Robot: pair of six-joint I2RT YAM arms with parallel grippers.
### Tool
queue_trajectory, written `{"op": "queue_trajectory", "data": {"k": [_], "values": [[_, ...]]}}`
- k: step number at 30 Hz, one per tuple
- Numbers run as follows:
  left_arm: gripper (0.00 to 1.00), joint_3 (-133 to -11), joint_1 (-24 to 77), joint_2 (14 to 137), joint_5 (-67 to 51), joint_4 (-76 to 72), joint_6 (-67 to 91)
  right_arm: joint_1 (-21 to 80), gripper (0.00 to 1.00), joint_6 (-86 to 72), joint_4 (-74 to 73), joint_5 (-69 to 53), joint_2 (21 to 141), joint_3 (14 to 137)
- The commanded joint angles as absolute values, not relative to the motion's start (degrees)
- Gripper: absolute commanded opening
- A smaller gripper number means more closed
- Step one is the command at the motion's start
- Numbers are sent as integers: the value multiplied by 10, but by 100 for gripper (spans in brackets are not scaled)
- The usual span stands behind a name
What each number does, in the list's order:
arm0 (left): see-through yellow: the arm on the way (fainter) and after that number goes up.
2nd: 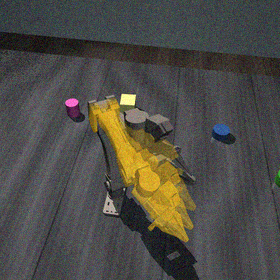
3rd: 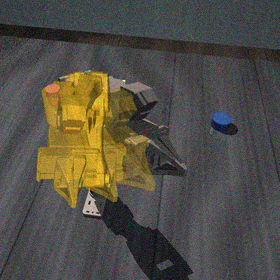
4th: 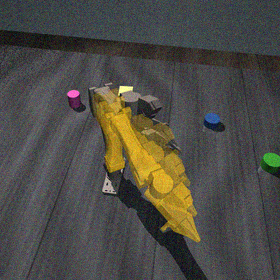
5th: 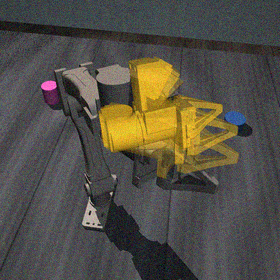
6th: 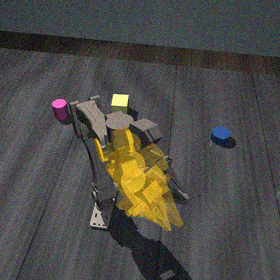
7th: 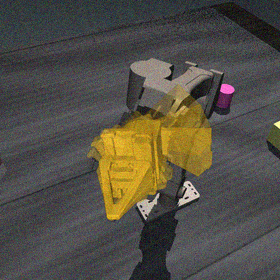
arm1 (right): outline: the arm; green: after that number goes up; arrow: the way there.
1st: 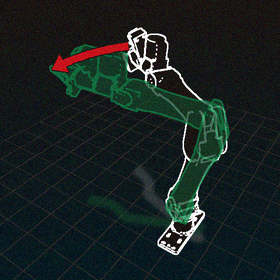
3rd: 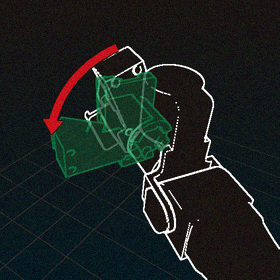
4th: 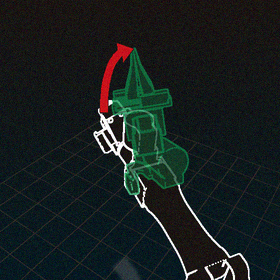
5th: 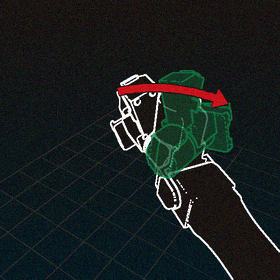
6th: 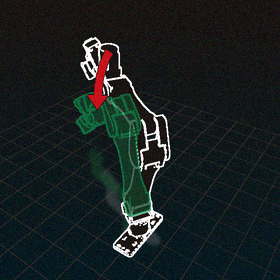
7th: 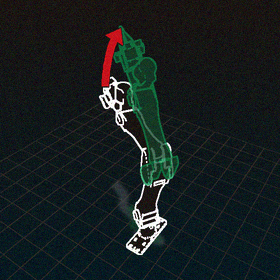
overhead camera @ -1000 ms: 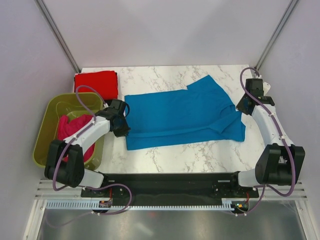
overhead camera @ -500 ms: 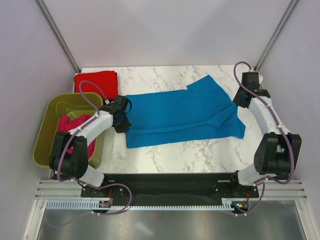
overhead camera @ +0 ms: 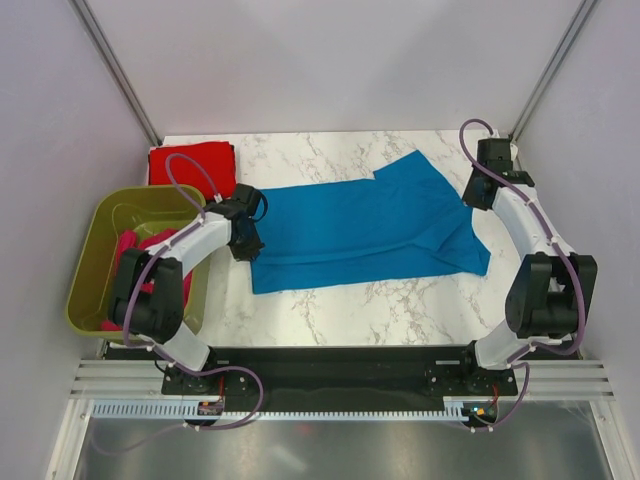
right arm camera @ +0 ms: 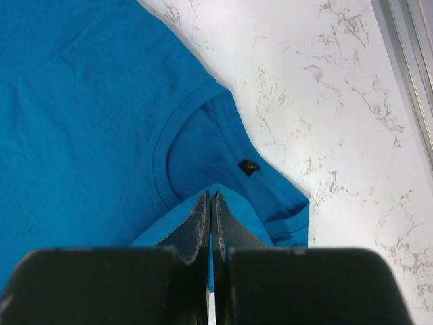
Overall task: Fold and stack the t-shirts
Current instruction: Fold the tshirt
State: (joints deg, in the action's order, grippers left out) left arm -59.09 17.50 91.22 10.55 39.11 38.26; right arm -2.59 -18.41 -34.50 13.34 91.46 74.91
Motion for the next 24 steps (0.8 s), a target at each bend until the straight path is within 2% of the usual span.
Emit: {"op": "queue_trajectory", "data": {"k": [1, 24], "values": [[2, -622, 175, 931, 135, 401, 362, -23, 0, -173, -339, 140, 924, 779], [2, -655, 170, 981, 147, 420, 366, -16, 0, -168, -325, 145, 947, 792]]}}
